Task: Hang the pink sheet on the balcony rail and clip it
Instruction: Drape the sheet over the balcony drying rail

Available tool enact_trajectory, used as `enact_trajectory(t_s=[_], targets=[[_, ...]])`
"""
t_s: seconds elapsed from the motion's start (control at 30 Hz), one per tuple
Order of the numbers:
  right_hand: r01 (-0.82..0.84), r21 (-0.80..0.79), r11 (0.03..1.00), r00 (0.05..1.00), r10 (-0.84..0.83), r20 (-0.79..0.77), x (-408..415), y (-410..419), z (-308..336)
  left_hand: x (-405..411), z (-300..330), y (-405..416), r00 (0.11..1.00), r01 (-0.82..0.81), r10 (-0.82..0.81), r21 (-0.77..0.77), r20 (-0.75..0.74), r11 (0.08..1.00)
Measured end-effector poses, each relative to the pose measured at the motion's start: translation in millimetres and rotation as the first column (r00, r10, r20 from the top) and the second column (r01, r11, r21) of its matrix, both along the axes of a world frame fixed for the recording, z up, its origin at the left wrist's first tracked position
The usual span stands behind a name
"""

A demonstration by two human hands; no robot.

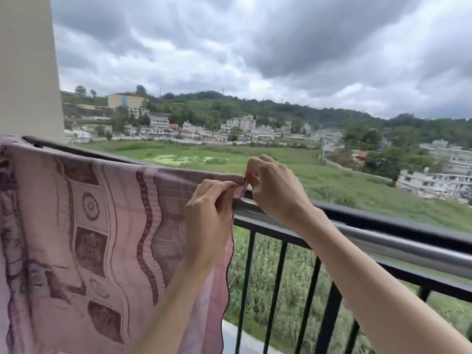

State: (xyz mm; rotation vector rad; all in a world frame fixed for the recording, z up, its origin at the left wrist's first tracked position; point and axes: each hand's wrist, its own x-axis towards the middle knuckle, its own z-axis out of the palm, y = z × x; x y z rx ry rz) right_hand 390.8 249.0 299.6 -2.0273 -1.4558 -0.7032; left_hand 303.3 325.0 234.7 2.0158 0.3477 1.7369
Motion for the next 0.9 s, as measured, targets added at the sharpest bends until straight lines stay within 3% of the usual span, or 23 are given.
enact_trajectory(t_s=[0.23, 0.47, 0.7, 0.9], targets=[[0.192, -0.012, 0.981, 0.981, -0.192, -0.002, 31.5, -115.7, -12.1, 42.3, 1.5, -98.2, 0.976, 0.219, -0.22, 0.109, -0.008, 0.97], [0.289, 0.086, 0.953, 0.957, -0.285, -0.057, 54.5, -240.0, -14.2, 73.8, 1.5, -206.5, 0.936, 0.352, -0.343, 0.155, -0.082, 0.923], [0.268, 0.098, 0.958, 0.963, -0.264, -0.052, 65.3, -345.7, -3.9, 82.7, -0.5, -311.9, 0.927, 0.374, -0.368, 0.104, -0.068, 0.922], [0.255, 0.167, 0.952, 0.967, -0.248, -0.063, 72.8, -383.5, -8.5, 79.7, 12.3, -360.9, 0.941, 0.339, -0.339, 0.055, -0.022, 0.939]])
